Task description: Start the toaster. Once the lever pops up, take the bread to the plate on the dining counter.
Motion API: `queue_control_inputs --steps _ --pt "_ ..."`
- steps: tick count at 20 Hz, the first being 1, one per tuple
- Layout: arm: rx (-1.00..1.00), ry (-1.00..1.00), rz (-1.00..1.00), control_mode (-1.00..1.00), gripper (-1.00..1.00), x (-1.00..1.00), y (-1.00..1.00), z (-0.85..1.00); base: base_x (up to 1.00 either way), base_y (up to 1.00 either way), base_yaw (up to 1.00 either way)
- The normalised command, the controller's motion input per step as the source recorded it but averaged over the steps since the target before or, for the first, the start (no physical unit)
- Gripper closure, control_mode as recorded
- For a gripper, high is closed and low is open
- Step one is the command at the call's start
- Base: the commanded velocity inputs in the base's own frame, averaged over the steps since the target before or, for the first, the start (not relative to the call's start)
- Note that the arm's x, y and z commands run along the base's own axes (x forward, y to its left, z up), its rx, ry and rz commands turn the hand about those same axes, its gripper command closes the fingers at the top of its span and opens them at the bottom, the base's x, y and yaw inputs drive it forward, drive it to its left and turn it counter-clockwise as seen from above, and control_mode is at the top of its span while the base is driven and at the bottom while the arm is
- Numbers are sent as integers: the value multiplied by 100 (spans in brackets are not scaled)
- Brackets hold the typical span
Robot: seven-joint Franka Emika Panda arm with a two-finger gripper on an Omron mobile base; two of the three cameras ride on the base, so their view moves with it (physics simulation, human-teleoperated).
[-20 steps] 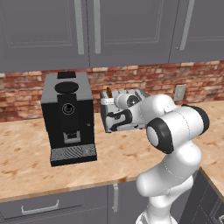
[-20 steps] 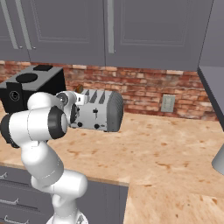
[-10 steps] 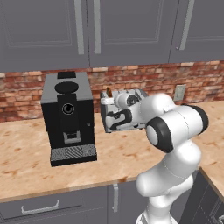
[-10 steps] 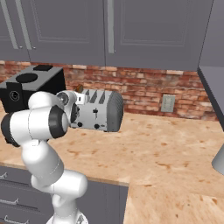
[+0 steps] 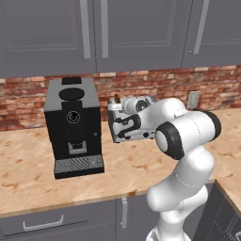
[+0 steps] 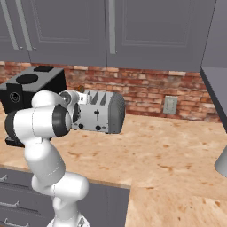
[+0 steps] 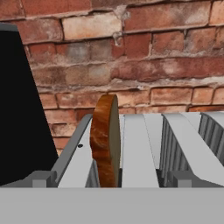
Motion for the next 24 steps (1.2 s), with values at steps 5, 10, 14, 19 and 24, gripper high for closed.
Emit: queue_control_inputs --steps 5,10,14,19,24 --pt "0 0 0 -100 -100 12 0 0 0 0 0" --pt "0 0 0 -100 -100 11 0 0 0 0 0" --pt "0 0 0 -100 -100 10 0 0 0 0 0" --pt "0 0 0 -100 -100 7 3 0 0 0 0" --pt "0 0 0 -100 -100 8 5 0 0 0 0"
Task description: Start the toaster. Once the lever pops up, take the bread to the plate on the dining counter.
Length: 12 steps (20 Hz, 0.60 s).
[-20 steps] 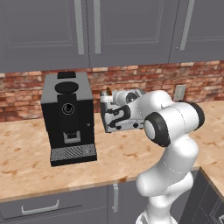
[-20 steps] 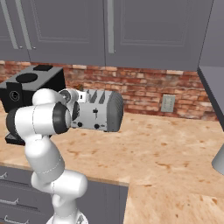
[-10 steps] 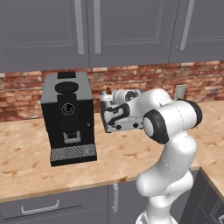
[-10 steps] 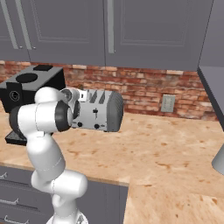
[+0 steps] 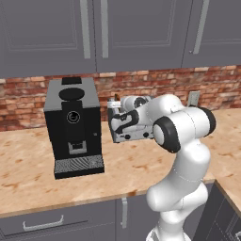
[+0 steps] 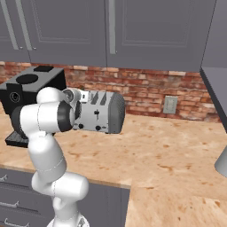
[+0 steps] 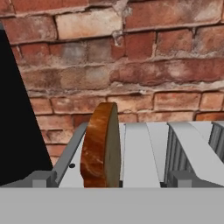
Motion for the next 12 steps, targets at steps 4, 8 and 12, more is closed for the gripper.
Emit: queue_control_inputs --steps 4,8,12 --pt "0 0 0 -100 -100 9 6 0 0 0 0" --pt "0 0 0 -100 -100 7 5 0 0 0 0" --pt "0 0 0 -100 -100 5 6 0 0 0 0"
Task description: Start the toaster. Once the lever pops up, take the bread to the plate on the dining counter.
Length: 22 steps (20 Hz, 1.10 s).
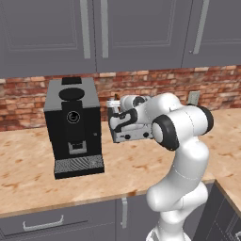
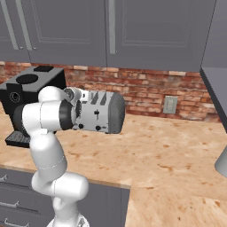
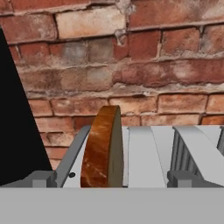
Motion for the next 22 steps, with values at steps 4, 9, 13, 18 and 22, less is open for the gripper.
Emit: queue_control_inputs --steps 4,9,13,18,22 --pt "0 0 0 -100 -100 1 3 0 0 0 0" --pt "0 0 0 -100 -100 0 1 0 0 0 0" --pt "0 0 0 -100 100 0 0 0 0 0 0" --pt "0 0 0 -100 100 0 0 0 0 0 0" --pt "0 0 0 -100 100 0 0 0 0 0 0"
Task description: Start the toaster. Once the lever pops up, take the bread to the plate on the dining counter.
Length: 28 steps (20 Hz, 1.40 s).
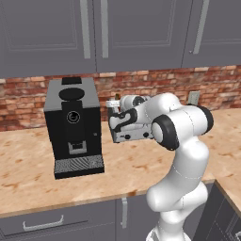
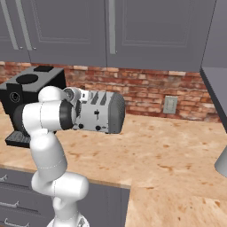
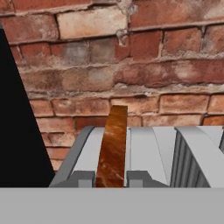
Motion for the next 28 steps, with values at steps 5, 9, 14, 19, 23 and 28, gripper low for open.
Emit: queue_control_inputs --steps 5,9,14,19,23,28 --pt "0 0 0 -100 100 0 0 0 0 0 0" --pt "0 0 0 -100 100 0 0 0 0 0 0" --pt "0 0 0 -100 100 0 0 0 0 0 0" --pt "0 0 0 -100 100 0 0 0 0 0 0" --pt "0 0 0 -100 100 0 0 0 0 0 0" --pt "0 0 0 -100 100 0 0 0 0 0 0"
